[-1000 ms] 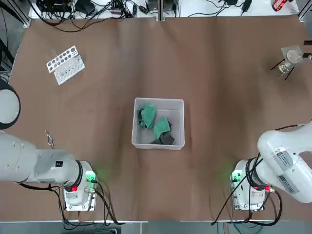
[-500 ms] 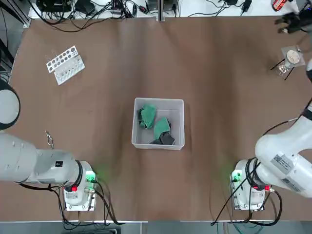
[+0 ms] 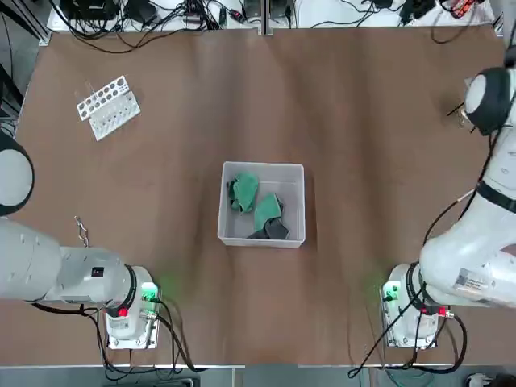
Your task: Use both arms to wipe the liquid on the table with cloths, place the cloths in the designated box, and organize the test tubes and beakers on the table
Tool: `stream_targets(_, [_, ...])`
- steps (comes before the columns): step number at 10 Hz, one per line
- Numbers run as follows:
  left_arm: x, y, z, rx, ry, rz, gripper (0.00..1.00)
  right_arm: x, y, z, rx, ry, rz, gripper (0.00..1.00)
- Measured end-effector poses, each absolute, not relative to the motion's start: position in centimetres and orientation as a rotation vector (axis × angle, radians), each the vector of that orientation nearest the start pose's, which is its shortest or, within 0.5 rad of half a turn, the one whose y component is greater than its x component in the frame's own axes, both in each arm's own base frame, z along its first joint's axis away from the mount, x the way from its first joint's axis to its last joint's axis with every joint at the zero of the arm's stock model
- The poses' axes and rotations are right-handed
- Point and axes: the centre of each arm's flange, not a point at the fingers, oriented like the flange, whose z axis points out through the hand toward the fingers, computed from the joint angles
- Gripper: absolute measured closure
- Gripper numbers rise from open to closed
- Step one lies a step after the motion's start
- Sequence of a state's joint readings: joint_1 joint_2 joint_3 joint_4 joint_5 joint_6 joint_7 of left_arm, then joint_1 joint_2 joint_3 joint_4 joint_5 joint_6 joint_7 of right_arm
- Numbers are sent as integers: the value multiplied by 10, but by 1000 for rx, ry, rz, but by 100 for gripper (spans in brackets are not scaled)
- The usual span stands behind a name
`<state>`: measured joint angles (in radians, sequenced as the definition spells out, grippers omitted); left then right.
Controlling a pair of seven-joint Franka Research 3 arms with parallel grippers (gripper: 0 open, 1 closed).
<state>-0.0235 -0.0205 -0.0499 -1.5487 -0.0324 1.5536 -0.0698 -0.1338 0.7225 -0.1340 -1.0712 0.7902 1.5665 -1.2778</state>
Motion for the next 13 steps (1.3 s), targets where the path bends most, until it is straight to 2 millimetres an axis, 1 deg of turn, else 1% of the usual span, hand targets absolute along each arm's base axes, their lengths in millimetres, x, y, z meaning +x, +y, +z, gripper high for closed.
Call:
stream_targets(1, [545, -42, 645, -3174, 3, -36, 0, 733, -65, 423, -2292, -1090, -362, 0])
stream_targets(2, [545, -43, 645, -3174, 3, -36, 0, 731, -45, 431, -2412, -1055, -299, 0])
stream_targets(3, [545, -43, 644, -3174, 4, -33, 0, 727, -33, 440, -2536, -970, -241, 0])
stream_targets(5, [543, -42, 642, -3173, 7, -4, 0, 714, -19, 463, -2776, -655, -111, 0])
stream_targets(6, [541, -42, 641, -3172, 6, 28, 0, 708, -13, 479, -2884, -483, -72, 0])
stream_targets(8, [540, -41, 639, -3171, 6, 44, 0, 694, -12, 520, -3043, -129, -70, 0])
stream_targets(9, [541, -41, 639, -3171, 5, 44, 0, 684, -17, 542, -3087, -49, -96, 0])
stream_targets(10, [541, -41, 639, -3171, 4, 45, 0, 671, -22, 563, -3113, -40, -104, 0])
stream_targets(11, [541, -40, 639, -3171, 4, 45, 0, 660, -23, 578, -3121, -50, -93, 0])
stream_targets(12, [541, -40, 639, -3171, 3, 45, 0, 654, -24, 585, -3119, -56, -94, 0])
stream_targets(13, [541, -40, 639, -3171, 2, 45, 0, 651, -25, 588, -3117, -59, -94, 0])
